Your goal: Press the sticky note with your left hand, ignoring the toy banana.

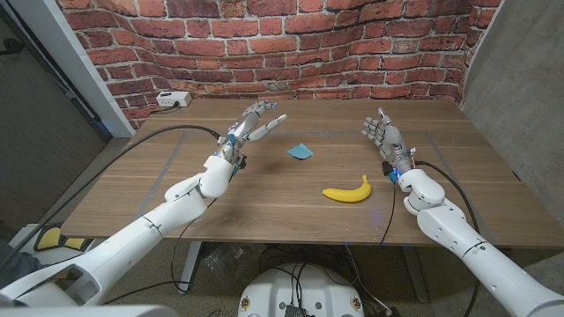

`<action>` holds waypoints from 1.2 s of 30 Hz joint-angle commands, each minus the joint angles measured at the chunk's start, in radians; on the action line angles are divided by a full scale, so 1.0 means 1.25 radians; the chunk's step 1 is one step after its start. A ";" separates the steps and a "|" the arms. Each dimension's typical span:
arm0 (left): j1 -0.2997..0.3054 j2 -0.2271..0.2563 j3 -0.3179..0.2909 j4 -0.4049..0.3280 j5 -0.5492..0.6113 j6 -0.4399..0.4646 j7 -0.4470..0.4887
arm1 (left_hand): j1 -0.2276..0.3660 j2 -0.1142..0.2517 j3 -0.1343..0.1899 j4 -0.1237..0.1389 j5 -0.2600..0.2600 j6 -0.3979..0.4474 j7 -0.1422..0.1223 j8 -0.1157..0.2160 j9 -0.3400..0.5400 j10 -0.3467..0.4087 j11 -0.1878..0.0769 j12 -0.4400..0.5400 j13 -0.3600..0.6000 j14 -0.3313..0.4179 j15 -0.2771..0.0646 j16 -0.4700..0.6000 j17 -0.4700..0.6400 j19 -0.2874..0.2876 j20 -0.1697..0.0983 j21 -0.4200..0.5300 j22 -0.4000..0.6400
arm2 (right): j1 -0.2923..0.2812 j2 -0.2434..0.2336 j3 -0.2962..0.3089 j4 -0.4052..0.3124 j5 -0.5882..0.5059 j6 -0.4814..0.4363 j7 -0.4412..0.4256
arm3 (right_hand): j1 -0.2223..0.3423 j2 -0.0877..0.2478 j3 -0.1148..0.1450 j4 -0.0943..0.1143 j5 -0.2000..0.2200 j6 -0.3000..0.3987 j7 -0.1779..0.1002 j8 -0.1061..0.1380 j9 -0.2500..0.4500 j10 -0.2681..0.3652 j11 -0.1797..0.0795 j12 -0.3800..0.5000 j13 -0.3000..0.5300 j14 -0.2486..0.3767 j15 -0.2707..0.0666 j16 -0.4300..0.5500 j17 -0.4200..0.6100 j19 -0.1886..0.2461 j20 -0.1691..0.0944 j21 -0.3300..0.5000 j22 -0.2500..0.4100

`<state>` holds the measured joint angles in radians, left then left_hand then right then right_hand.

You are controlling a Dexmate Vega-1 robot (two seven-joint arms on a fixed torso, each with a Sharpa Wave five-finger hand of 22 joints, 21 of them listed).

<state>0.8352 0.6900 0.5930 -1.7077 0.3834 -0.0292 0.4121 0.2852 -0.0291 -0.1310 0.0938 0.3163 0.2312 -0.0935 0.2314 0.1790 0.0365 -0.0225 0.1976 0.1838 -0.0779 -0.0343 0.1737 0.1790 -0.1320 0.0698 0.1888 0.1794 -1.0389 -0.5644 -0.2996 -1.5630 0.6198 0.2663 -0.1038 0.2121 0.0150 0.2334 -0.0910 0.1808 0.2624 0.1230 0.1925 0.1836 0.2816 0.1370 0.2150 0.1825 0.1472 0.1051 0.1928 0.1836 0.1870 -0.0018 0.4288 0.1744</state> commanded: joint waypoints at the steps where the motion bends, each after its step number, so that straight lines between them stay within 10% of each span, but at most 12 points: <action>1: -0.050 0.021 0.071 -0.066 0.119 0.167 -0.052 | -0.001 0.011 -0.007 0.003 0.007 0.011 -0.013 -0.003 0.004 -0.029 -0.003 -0.008 0.003 -0.029 -0.003 -0.003 0.003 -0.021 0.004 -0.002 0.003 | 0.003 0.006 -0.003 0.005 -0.001 0.001 -0.004 | 0.005 0.004 0.001 -0.002 0.000 0.004 -0.007 0.003 0.003 0.000 -0.001 0.002 0.002 0.008 0.001 0.000 0.003 0.006 0.000 -0.001 0.004; 36: -0.196 0.033 0.228 -0.127 0.353 0.331 -0.333 | -0.030 0.032 -0.050 0.028 0.009 0.075 -0.038 -0.014 0.003 -0.196 -0.013 -0.015 0.005 -0.194 0.037 -0.002 0.007 -0.141 0.013 -0.004 0.009 | -0.007 0.008 0.003 0.004 0.017 -0.001 -0.001 | 0.002 0.005 0.000 -0.003 -0.001 0.007 -0.010 0.003 0.004 0.001 0.000 0.002 0.002 0.008 0.002 -0.001 0.004 0.006 0.003 -0.010 0.004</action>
<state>0.6311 0.7384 0.8280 -1.8605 0.7211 0.3390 0.0912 0.2510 0.0126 -0.1820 0.1254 0.3241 0.3183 -0.1373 0.2186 0.1790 -0.1669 -0.0379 0.1800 0.1887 -0.1736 0.0057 0.1698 0.1842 -0.1682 0.0931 0.1846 0.1888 -1.0405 -0.5544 -0.2985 -1.5563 0.6333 0.2695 -0.1064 0.2121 0.0150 0.2333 -0.0909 0.1808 0.2678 0.1178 0.1925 0.1835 0.2815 0.1371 0.2150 0.1844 0.1472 0.1050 0.1927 0.1836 0.1870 -0.0018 0.4211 0.1743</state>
